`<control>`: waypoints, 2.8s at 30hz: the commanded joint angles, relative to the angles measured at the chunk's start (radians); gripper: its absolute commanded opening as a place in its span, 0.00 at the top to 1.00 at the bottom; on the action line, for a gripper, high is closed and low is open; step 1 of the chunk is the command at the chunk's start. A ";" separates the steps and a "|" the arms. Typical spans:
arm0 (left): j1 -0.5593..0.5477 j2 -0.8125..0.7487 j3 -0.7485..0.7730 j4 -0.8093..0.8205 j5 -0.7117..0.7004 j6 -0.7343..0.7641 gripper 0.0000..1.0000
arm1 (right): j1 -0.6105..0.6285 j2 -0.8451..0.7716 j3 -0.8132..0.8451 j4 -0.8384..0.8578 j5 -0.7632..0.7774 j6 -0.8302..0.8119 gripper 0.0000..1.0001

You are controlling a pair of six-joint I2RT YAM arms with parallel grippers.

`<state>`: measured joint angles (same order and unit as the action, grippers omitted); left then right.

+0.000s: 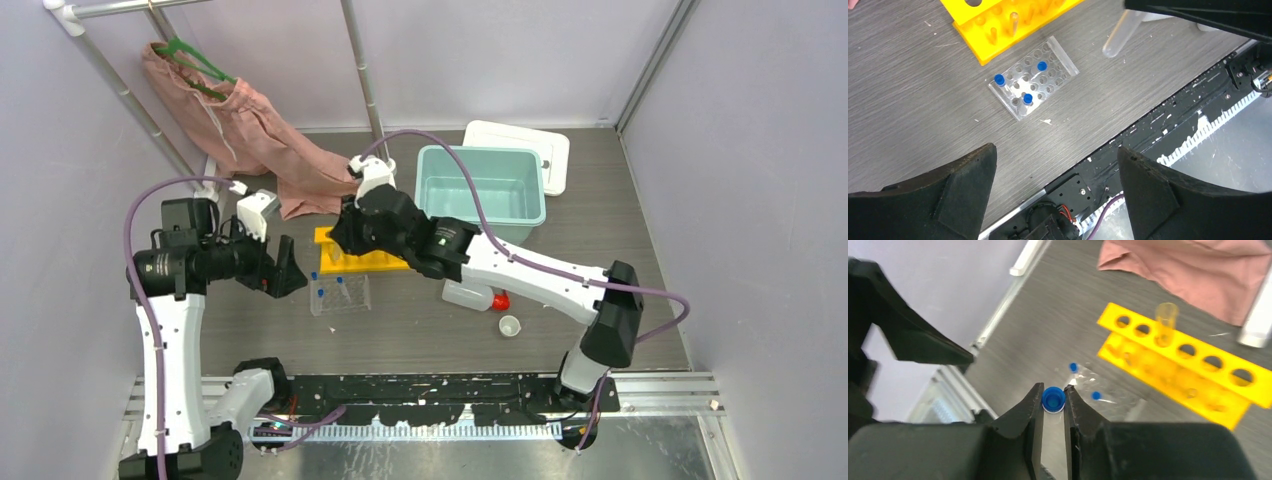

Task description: Organize the chemistry lab equipment

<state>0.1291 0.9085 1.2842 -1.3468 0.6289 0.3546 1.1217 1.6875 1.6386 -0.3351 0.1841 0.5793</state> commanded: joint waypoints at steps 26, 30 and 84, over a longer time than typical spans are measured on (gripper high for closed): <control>-0.001 0.082 0.030 0.104 -0.190 -0.138 0.10 | 0.182 0.142 -0.530 0.761 0.396 -0.417 0.99; -0.002 0.091 0.030 0.110 -0.187 -0.142 0.10 | 0.183 0.155 -0.542 0.769 0.399 -0.404 0.99; -0.001 0.080 0.053 0.086 -0.185 -0.128 0.09 | 0.207 -0.072 -0.438 0.284 0.613 -0.137 0.46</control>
<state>0.1291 1.0100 1.3037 -1.2743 0.4191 0.2173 1.3312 1.7508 1.0912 0.1764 0.6716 0.3130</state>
